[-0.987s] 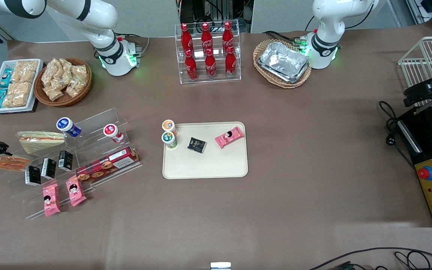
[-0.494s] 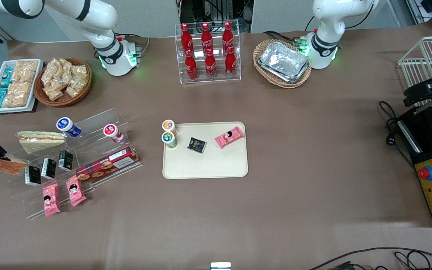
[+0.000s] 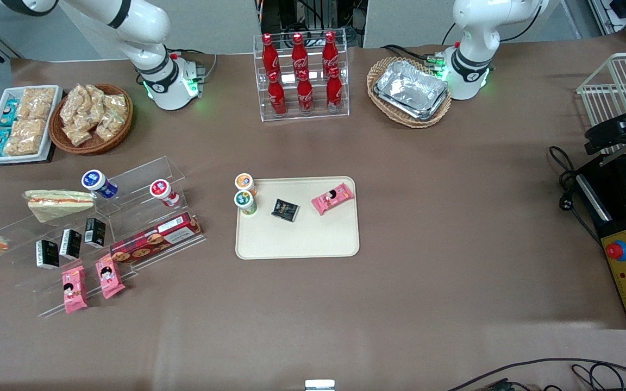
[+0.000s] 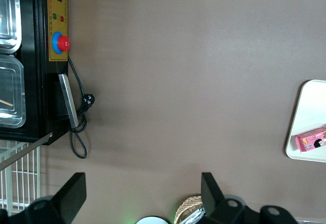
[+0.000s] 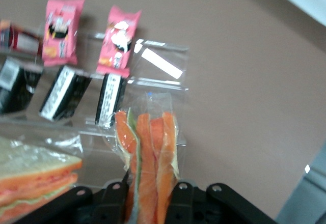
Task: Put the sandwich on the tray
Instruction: 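Lift the held sandwich out of the rack with the right gripper, then carry the sandwich over the cream tray and lower it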
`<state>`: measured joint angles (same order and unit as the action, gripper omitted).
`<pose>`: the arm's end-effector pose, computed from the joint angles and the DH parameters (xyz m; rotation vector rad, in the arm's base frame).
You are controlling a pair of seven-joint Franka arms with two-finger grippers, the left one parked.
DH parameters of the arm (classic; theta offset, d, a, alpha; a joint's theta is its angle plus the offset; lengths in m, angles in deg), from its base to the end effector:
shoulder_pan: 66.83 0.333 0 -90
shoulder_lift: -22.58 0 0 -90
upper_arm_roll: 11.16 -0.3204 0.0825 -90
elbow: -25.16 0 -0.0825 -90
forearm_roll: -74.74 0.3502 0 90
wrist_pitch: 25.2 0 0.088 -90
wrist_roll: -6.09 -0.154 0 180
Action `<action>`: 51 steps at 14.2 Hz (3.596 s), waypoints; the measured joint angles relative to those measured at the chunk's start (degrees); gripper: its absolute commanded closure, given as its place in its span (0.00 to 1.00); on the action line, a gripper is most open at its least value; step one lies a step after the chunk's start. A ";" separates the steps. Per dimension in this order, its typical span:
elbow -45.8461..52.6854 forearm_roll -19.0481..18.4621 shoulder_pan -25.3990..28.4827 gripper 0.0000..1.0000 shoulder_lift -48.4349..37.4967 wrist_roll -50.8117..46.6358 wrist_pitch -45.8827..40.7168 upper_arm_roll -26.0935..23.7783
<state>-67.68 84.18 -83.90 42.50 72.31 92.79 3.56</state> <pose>0.5628 -0.3117 0.4077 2.9830 0.8421 0.1802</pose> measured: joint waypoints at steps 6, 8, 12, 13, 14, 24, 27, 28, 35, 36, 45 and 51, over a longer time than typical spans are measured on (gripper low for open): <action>0.69 -2.03 5.79 1.00 -6.62 -35.57 -5.54 -0.79; 0.71 -4.23 11.33 1.00 -8.19 -48.89 -7.58 -1.02; 0.71 -6.08 21.72 1.00 -9.63 -72.41 -10.62 -1.25; 0.71 -6.18 24.54 1.00 -9.70 -78.33 -10.95 -1.27; 0.71 -6.37 27.49 1.00 -9.72 -84.32 -11.43 -1.30; 0.28 -7.42 49.72 1.00 -6.26 -153.04 -12.21 -1.44; 0.18 -5.84 53.83 1.00 -4.08 -166.30 -11.47 -1.43; 0.13 -5.83 55.72 1.00 -3.07 -170.97 -9.88 -1.44; -0.40 -5.02 63.85 1.00 7.70 -189.02 7.61 -1.50; -0.41 -5.02 64.51 1.00 9.65 -190.75 10.29 -1.49; -0.13 -5.08 66.54 1.00 18.15 -195.60 17.96 -0.96; -0.05 -5.08 65.73 1.00 18.93 -195.60 18.57 -0.81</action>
<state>-67.73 79.10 -18.16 61.43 -123.28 111.37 2.75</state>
